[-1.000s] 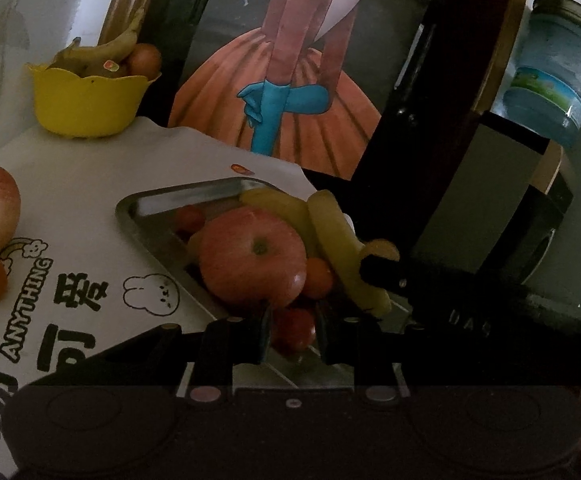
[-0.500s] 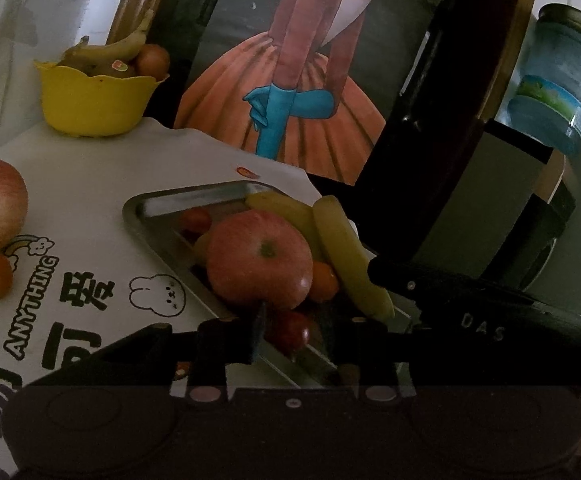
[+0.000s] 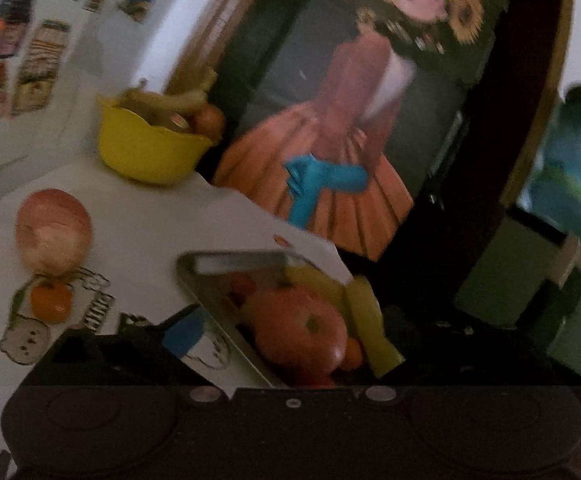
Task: Organize fruits
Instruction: 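Lift both grippers away from the tray toward the remaining fruit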
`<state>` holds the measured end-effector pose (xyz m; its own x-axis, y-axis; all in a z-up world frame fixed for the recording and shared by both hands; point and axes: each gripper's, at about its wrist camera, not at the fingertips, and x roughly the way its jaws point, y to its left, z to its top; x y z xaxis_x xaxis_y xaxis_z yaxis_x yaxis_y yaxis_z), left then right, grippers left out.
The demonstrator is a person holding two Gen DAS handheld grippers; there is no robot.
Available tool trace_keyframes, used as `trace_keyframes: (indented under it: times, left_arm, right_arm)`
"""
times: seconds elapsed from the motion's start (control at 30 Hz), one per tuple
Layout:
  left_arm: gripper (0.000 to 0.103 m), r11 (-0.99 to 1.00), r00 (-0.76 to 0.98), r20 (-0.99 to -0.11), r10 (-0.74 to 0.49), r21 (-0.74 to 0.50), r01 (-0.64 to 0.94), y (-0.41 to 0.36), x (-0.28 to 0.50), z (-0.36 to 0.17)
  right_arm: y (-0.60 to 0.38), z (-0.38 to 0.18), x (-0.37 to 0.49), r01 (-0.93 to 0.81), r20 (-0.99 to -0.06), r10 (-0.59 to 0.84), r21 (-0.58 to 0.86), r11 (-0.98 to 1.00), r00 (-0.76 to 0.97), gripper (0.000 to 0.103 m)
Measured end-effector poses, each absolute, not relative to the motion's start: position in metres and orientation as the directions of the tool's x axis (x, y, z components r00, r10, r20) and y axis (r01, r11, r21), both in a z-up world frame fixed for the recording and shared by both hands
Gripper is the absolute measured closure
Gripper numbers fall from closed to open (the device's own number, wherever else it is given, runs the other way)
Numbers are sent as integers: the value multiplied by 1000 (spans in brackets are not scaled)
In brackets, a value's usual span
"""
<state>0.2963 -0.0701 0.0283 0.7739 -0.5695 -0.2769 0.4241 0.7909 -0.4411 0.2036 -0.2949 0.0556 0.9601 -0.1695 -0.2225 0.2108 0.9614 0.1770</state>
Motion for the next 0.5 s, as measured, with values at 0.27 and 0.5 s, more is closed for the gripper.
trace_keyframes:
  times: [0.27, 0.5]
  left_arm:
    - [1, 817, 880, -172, -444, -482, 318, -46, 287, 38]
    - [1, 823, 923, -147, -357, -517, 236, -31, 280, 41]
  right_arm:
    - [-291, 58, 197, 243, -161, -216, 168, 955, 963, 0]
    - [-276, 59, 193, 234, -115, -219, 132, 963, 969, 0]
